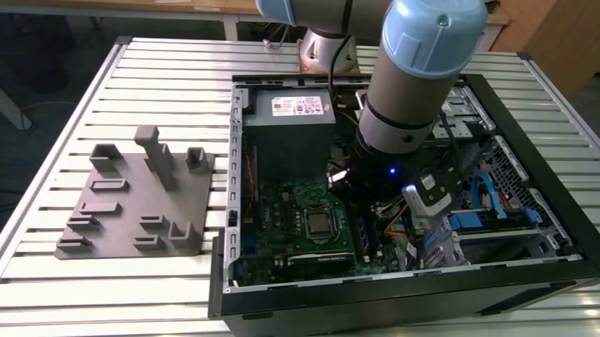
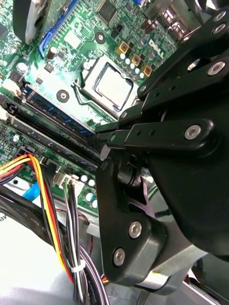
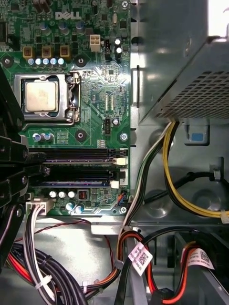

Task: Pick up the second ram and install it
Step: 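Insert the second ram into the second slot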

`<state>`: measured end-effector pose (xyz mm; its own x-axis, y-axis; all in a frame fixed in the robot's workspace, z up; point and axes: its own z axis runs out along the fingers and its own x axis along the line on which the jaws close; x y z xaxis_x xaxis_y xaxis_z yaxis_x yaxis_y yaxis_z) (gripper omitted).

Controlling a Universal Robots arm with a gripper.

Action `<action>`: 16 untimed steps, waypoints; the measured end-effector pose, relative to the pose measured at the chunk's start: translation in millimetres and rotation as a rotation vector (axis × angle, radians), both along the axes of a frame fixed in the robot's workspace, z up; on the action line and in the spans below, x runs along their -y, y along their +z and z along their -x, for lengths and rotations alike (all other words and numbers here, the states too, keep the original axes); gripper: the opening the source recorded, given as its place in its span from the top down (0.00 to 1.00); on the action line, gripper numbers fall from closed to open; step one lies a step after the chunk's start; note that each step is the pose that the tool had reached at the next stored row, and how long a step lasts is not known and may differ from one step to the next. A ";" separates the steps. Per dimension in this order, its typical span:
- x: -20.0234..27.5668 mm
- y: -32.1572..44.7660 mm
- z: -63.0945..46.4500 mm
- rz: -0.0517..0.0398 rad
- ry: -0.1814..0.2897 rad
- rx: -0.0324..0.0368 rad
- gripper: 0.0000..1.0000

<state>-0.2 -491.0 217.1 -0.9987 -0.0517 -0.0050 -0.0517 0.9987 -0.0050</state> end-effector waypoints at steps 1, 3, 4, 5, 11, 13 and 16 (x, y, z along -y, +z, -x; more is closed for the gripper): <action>0.0 -1.1 0.0 -0.0001 0.000 0.0000 0.87; 0.0 -3.0 0.0 0.0002 0.000 -0.0001 0.87; 0.1 -3.5 0.0 0.0007 0.000 -0.0002 0.87; 0.1 -3.6 0.0 0.0006 0.000 -0.0002 0.87; 0.0 -4.4 0.0 -0.0001 0.000 0.0000 0.87; -0.3 -5.3 -0.1 -0.0019 0.000 0.0005 0.86; 0.0 -4.7 0.0 0.0005 0.000 0.0000 0.79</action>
